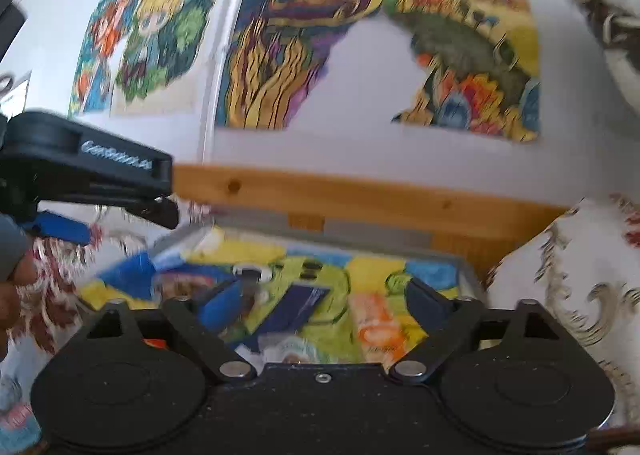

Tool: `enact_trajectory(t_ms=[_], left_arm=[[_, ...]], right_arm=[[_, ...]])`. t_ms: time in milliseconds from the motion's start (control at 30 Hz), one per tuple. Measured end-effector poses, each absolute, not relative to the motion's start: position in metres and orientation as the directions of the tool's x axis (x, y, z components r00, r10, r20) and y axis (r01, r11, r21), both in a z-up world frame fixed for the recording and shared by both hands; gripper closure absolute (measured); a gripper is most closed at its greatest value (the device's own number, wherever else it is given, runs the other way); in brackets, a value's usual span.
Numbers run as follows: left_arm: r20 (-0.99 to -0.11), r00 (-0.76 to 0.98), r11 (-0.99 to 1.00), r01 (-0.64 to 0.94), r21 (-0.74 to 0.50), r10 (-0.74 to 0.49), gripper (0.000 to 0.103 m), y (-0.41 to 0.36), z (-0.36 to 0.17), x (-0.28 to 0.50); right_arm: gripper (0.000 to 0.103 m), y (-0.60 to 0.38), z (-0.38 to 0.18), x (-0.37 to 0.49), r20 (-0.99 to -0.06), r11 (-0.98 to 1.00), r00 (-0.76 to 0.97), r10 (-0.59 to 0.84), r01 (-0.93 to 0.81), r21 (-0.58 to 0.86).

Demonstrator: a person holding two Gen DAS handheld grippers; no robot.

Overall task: Organize snacks
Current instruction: 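Open both tools to release the packs into the tray and lift, then move both tools back over the remaining snacks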

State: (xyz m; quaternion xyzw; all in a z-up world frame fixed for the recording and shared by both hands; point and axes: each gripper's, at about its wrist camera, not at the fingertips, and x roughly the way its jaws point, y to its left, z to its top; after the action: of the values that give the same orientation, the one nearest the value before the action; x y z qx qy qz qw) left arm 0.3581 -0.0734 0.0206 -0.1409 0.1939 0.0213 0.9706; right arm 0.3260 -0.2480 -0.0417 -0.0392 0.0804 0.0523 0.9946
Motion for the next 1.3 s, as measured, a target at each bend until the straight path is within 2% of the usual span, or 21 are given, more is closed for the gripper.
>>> enact_trajectory(t_ms=[67, 133, 300, 700, 933, 1300], left_arm=[[-0.353, 0.936, 0.959, -0.104, -0.263, 0.005, 0.002, -0.07, 0.03, 0.345], [-0.33, 0.944, 0.959, -0.108, -0.262, 0.016, 0.001, -0.067, 0.038, 0.334], [-0.292, 0.956, 0.957, -0.125, -0.263, 0.045, 0.001, -0.059, 0.055, 0.296], [-0.293, 0.954, 0.971, -0.123, -0.207, 0.059, 0.001, -0.052, 0.057, 0.207], [-0.332, 0.939, 0.966, -0.162, -0.2, 0.089, 0.001, -0.036, 0.04, 0.165], [-0.4, 0.908, 0.957, -0.215, -0.193, 0.124, 0.0, -0.001, 0.005, 0.119]], right_arm=[[0.006, -0.25, -0.03, 0.314, -0.139, 0.994, 0.987, 0.085, -0.094, -0.058], [0.001, -0.254, -0.018, 0.302, -0.116, 0.996, 0.991, 0.073, -0.078, -0.042], [0.001, -0.258, 0.006, 0.268, -0.067, 0.998, 0.997, 0.049, -0.051, -0.024], [0.001, -0.255, 0.027, 0.179, -0.026, 0.999, 0.999, 0.039, -0.039, 0.015], [0.001, -0.248, 0.017, 0.134, -0.045, 0.998, 0.998, 0.052, -0.054, -0.024], [0.001, -0.247, -0.005, 0.095, -0.175, 0.997, 0.982, 0.071, -0.074, -0.011]])
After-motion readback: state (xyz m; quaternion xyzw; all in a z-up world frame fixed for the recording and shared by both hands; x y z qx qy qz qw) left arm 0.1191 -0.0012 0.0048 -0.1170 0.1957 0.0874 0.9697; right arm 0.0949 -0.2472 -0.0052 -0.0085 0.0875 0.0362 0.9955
